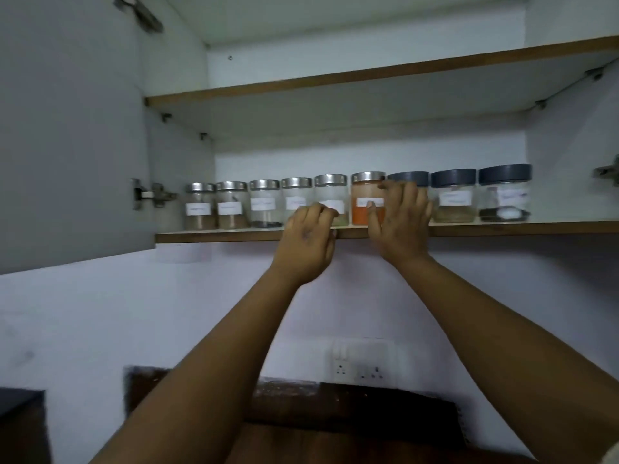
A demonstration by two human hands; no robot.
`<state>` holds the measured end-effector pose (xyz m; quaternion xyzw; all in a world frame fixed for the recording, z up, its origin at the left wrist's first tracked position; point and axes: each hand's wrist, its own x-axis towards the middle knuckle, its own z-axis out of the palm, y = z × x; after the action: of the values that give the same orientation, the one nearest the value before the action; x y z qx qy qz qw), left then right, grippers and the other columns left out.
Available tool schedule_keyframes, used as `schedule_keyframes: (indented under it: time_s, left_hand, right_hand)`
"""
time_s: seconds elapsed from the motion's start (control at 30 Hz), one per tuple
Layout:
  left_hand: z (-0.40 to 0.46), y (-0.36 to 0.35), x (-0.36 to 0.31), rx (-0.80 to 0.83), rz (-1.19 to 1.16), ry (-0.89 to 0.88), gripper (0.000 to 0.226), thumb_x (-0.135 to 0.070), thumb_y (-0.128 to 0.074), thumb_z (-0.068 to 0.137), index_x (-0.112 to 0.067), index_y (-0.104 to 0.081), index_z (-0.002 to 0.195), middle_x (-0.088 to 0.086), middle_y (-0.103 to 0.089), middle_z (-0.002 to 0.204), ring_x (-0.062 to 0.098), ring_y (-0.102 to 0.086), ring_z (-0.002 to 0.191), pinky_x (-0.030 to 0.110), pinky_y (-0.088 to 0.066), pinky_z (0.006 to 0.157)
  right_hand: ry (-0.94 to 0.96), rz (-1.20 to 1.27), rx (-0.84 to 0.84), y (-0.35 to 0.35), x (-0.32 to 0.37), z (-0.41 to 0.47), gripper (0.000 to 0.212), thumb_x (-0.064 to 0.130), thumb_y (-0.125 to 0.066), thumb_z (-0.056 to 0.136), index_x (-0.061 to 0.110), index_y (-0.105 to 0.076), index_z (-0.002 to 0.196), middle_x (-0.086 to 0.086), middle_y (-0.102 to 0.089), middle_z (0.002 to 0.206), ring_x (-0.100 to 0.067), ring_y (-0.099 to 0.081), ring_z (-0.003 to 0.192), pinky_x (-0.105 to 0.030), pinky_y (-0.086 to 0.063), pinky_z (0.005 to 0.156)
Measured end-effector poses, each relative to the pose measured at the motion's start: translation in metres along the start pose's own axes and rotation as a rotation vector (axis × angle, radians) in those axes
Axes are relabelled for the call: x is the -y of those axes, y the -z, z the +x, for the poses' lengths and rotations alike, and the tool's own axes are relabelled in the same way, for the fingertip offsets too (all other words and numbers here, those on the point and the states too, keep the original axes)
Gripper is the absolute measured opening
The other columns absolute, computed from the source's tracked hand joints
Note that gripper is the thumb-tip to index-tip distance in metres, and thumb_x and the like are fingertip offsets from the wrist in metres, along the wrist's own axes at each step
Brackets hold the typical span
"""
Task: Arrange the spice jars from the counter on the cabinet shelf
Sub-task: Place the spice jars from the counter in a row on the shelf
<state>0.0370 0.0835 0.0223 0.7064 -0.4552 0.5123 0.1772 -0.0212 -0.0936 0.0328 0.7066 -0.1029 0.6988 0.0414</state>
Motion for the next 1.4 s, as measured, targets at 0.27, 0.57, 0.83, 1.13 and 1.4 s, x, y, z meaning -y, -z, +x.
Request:
schedule_keyframes:
  time_s: [0.27,0.57,0.83,1.13,1.4]
  left_hand:
    - [0.007,0.095,0.142,0.191,0.078,0.127,0.020,-0.014,-0.047,0.099,-0.002,-0.058,0.109,0.017,-0.062,0.103,0.033,-0.055,0.096,0.037,-0.043,0.081]
    - [0.055,0.127,0.278,0.454,0.250,0.287,0.029,-0.015,-0.050,0.099,-0.008,-0.058,0.126,0.015,-0.060,0.125,0.028,-0.054,0.114,0.036,-0.043,0.097]
    - [0.092,0.085,0.310,0.655,0.304,0.246,0.035,-0.014,-0.059,0.095,-0.009,-0.059,0.130,0.011,-0.059,0.132,0.023,-0.056,0.117,0.035,-0.042,0.105]
    - [0.125,0.071,0.336,0.898,0.243,0.370,0.031,-0.010,-0.063,0.092,-0.004,-0.065,0.122,0.011,-0.066,0.123,0.023,-0.065,0.112,0.040,-0.050,0.101]
    - [0.124,0.064,0.346,1.000,0.258,0.293,0.042,-0.001,-0.057,0.094,-0.014,-0.058,0.134,0.007,-0.056,0.139,0.024,-0.054,0.127,0.040,-0.044,0.108]
  right_hand:
    - [0.201,0.352,0.208,-0.051,0.102,0.039,0.025,0.022,-0.041,0.101,0.010,-0.062,0.105,-0.008,-0.057,0.106,-0.027,-0.048,0.097,-0.038,-0.037,0.085]
    - [0.369,0.236,0.578,-0.126,0.198,0.091,0.039,0.005,-0.045,0.096,0.014,-0.054,0.133,-0.003,-0.051,0.137,-0.021,-0.038,0.132,-0.037,-0.037,0.106]
    - [0.256,0.143,0.832,-0.169,0.256,0.127,0.064,-0.007,-0.050,0.093,0.017,-0.034,0.150,-0.008,-0.052,0.143,-0.025,-0.050,0.128,-0.034,-0.046,0.099]
    - [0.249,0.038,0.902,-0.185,0.271,0.138,0.045,-0.012,-0.048,0.087,0.010,-0.068,0.120,-0.009,-0.065,0.125,-0.023,-0.062,0.109,-0.023,-0.045,0.082]
    - [0.348,-0.088,0.937,-0.187,0.275,0.144,0.043,-0.010,-0.047,0.090,0.008,-0.067,0.123,-0.007,-0.066,0.125,-0.024,-0.062,0.110,-0.027,-0.049,0.087]
